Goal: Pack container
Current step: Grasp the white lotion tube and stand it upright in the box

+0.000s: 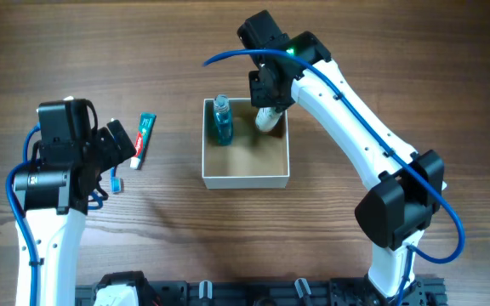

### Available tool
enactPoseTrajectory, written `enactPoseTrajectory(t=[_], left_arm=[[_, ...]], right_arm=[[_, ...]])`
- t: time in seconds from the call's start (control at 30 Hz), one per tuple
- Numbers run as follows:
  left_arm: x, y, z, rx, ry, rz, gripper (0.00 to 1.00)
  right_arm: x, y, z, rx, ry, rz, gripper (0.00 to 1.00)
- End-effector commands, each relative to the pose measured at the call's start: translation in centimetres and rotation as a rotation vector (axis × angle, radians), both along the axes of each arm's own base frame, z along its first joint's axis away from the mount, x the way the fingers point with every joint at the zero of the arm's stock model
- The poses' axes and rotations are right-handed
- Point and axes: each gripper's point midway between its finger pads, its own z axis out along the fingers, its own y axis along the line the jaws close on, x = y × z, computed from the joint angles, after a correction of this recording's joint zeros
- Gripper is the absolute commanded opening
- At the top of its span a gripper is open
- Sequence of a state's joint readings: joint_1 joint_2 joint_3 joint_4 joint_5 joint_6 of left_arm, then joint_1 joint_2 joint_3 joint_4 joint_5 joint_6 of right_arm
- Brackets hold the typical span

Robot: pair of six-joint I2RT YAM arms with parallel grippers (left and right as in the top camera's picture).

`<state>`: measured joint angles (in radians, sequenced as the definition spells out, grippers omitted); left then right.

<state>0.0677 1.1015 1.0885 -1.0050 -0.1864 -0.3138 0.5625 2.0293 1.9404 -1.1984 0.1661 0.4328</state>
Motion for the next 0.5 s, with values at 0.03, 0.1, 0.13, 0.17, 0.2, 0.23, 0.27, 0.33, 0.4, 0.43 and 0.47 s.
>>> enactPoseTrajectory(t=[0.03,0.1,0.13,0.17,0.2,0.23,0.27,0.33,0.4,0.43,0.47], left_arm=[[0.2,0.1,0.7,-0.008,-0.023,0.011,1.0],[0.3,0.1,0.7,-0.008,-0.023,0.011,1.0],[0.3,0.1,0.7,-0.008,-0.024,0.011,1.0],[0.3,0.1,0.7,-0.008,-0.025,0.011,1.0],[0.3,0.1,0.7,-0.008,-0.026,0.011,1.0],[0.3,0.1,0.7,-0.008,-0.027,0.011,1.0],[0.3,0.1,0.8,-0.007,-0.028,0.011,1.0],[0.4,0.1,0.7,-0.008,-0.027,0.011,1.0],[0.3,0.1,0.7,-0.008,-0.027,0.011,1.0],[0.3,0.1,0.7,-0.008,-0.027,0.011,1.0],[0.3,0.1,0.7,-0.008,-0.027,0.011,1.0]], right_arm=[[0.6,0.1,0.0,-0.015,-0.018,0.017,0.51],[0.7,0.1,0.2,-0.02,-0.024,0.039,0.64],[0.6,0.1,0.3,-0.017,-0.027,0.039,0.69],[0.5,0.1,0.8,-0.015,-0.03,0.051,0.8],[0.4,0.0,1.4,-0.013,-0.042,0.062,0.86],[0.4,0.0,2.2,-0.003,-0.059,0.062,0.87],[0.3,0.0,3.1,0.009,-0.079,0.061,0.89],[0.2,-0.4,6.2,0.05,-0.149,0.051,0.93],[0.1,-1.5,9.6,0.101,-0.23,0.008,0.96],[0.1,-2.6,11.2,0.125,-0.266,-0.052,1.0],[0.0,-3.7,12.4,0.145,-0.294,-0.115,1.0]])
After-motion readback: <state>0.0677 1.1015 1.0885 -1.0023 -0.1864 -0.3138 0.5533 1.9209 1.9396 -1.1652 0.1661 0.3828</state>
